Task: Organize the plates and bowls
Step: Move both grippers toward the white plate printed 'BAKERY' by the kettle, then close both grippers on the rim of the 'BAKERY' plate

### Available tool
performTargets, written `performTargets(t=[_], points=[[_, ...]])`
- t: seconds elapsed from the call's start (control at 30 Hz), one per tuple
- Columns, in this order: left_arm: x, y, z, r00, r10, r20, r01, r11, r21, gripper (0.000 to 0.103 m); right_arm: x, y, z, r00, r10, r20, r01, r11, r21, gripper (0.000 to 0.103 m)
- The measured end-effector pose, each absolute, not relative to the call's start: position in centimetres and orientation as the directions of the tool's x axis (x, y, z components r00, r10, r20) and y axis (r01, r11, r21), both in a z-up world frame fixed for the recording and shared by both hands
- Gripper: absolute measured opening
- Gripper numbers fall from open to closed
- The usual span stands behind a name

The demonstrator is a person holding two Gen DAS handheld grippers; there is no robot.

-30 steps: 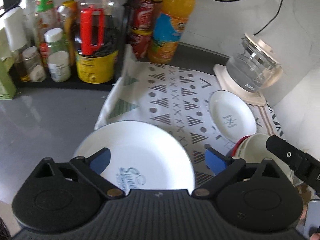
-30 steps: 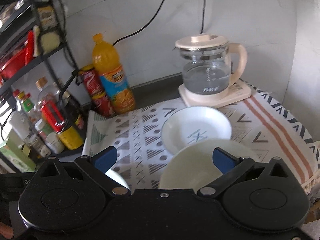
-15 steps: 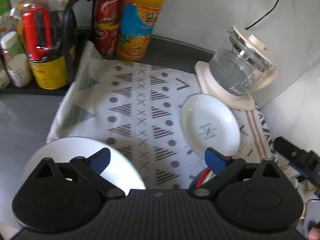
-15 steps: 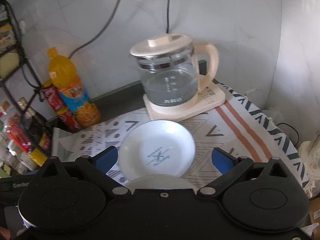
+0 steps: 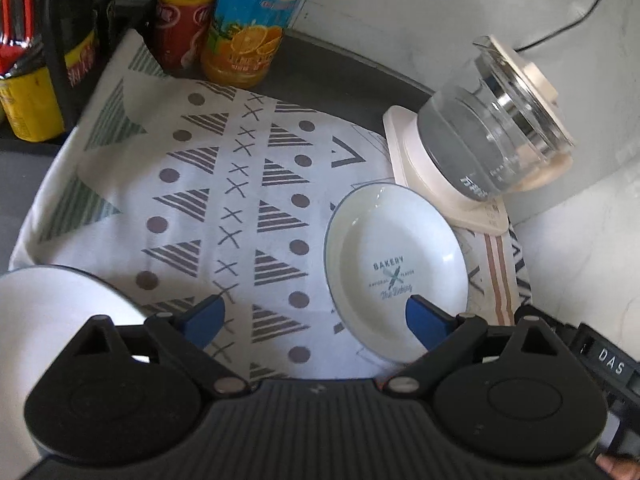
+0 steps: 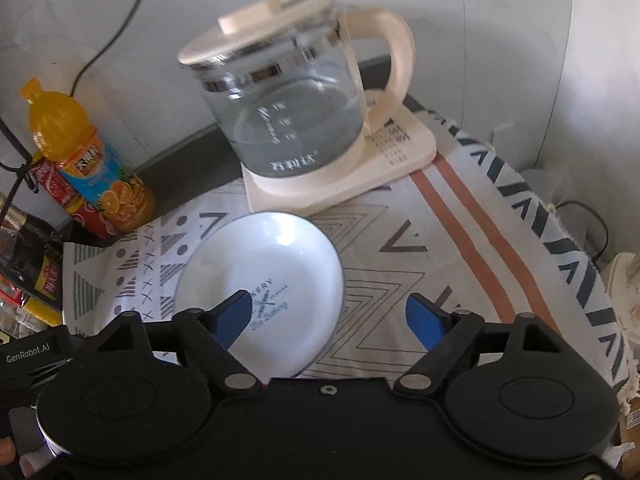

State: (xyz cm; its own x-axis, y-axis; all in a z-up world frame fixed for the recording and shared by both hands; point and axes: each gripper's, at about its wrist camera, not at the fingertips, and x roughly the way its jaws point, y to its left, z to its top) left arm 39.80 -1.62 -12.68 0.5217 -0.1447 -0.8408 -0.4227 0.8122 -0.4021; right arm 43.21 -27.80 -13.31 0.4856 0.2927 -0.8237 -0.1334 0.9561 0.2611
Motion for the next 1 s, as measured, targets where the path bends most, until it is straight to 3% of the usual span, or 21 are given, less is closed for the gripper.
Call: performTargets(t=[0.2, 0.67, 1.0], points=[[41.5, -1.7, -14.5, 0.515, -0.163, -0.841, -0.46, 0.776, -0.432, 0.092, 45.9, -27.8, -15.0, 0.427, 0.297, -0.854, -0.16, 0.954, 0.252, 0.074], [44.7, -2.1, -18.9, 0.413, -0.244, -0.878, -0.503, 0.742, -0.443, 0.044, 50.4, -26.5, -19.3, 0.261, 0.33, -0.907, -0.183, 0.94, 0.289, 0.055], [46.4, -2.1, -19.7, 0.387, -0.272, -0.881, -0.499, 0.742, -0.448, 0.024, 51.6, -26.3, -21.2, 0.175, 0.355, -0.918, -0.169, 0.93, 0.327, 0.049]])
